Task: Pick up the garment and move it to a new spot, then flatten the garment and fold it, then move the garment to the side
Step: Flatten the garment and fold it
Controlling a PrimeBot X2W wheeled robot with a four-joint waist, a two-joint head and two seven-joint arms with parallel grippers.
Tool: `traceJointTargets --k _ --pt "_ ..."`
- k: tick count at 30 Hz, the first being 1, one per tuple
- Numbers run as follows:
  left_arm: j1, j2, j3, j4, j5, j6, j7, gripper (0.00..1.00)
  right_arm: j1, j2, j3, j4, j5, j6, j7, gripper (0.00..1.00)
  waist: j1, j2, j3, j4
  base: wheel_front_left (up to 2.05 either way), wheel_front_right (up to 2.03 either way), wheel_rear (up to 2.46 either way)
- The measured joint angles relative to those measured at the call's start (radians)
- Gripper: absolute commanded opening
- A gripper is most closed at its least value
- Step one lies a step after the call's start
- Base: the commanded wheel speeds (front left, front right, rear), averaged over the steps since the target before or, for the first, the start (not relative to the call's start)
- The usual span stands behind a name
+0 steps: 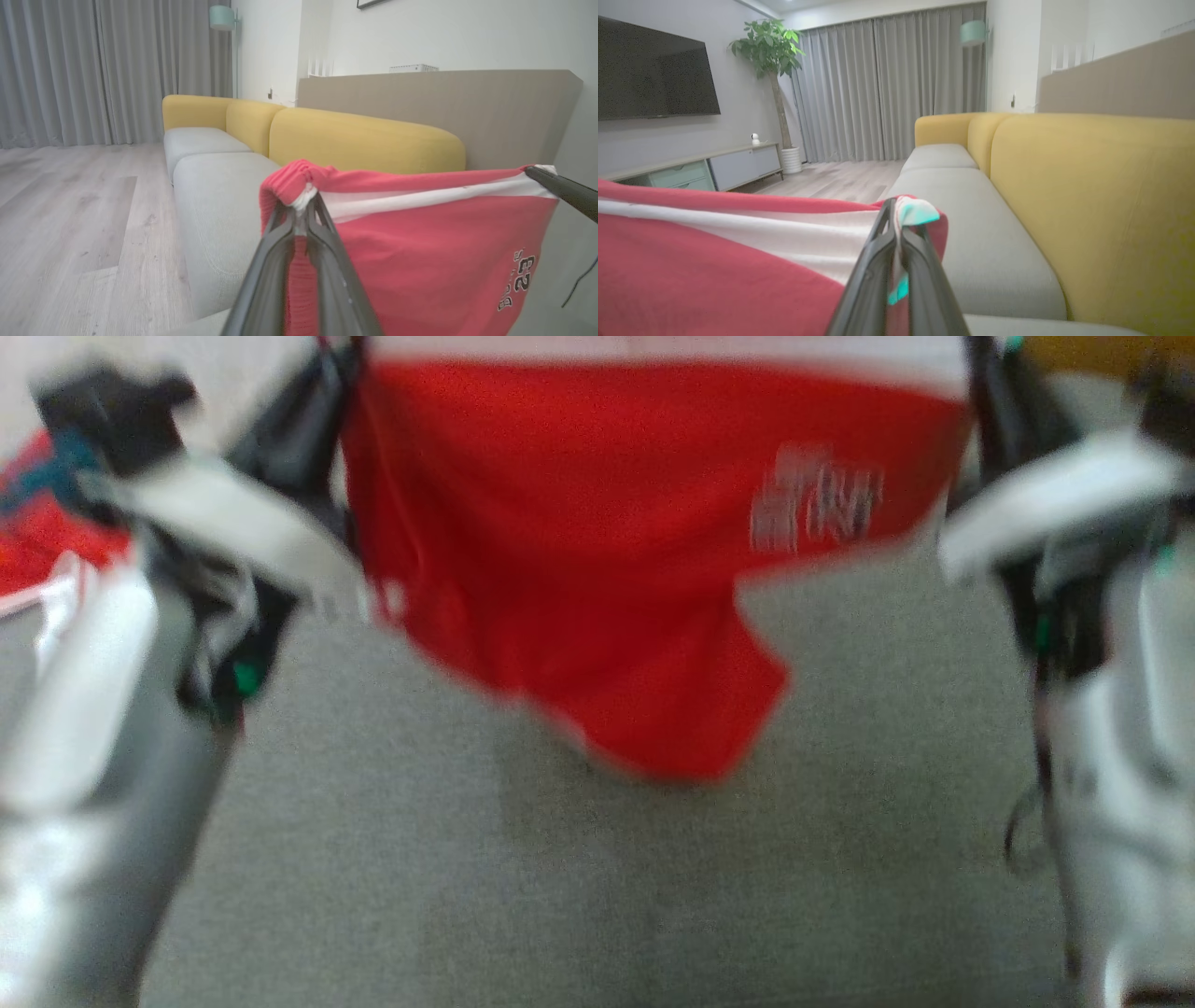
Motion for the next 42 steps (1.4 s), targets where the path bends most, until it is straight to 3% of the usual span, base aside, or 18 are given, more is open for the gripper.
traceJointTargets --k 7,13,20,26,33,42 --pt "-0.360 -0.064 0.036 0.234 0.038 -0.031 -0.132 0.00 -0.436 0.007 0.000 0.241 -0.082 0.001 -0.183 0.00 0.0000 0.0000 0.127 -0.022 0.00 0.00 0.00" --pt "-0.460 -0.105 0.039 0.361 0.056 -0.047 -0.269 0.00 -0.509 0.034 0.016 0.369 -0.102 0.001 -0.311 0.00 -0.0001 0.0000 0.211 -0.045 0.00 0.00 0.00" --pt "-0.268 -0.114 -0.033 0.468 0.016 -0.061 -0.338 0.00 -0.306 0.040 0.094 0.480 -0.060 0.001 -0.398 0.00 -0.0001 0.0000 0.265 -0.056 0.00 0.00 0.00" --pt "-0.057 -0.132 -0.099 0.452 -0.026 -0.063 -0.420 0.00 -0.098 0.041 0.124 0.464 0.021 0.001 -0.432 0.00 -0.0005 0.0000 0.238 -0.049 0.00 0.00 0.00" --pt "0.160 -0.132 -0.120 0.336 -0.044 -0.057 -0.453 0.00 0.110 0.043 0.080 0.309 0.020 0.001 -0.441 0.00 -0.0006 0.0001 0.163 -0.042 0.00 0.00 0.00" --pt "0.504 -0.130 -0.123 0.147 -0.092 0.046 -0.462 0.00 0.481 0.062 0.038 0.022 0.020 0.001 -0.368 0.00 -0.0008 0.0001 0.008 -0.056 0.00 0.00 0.00"
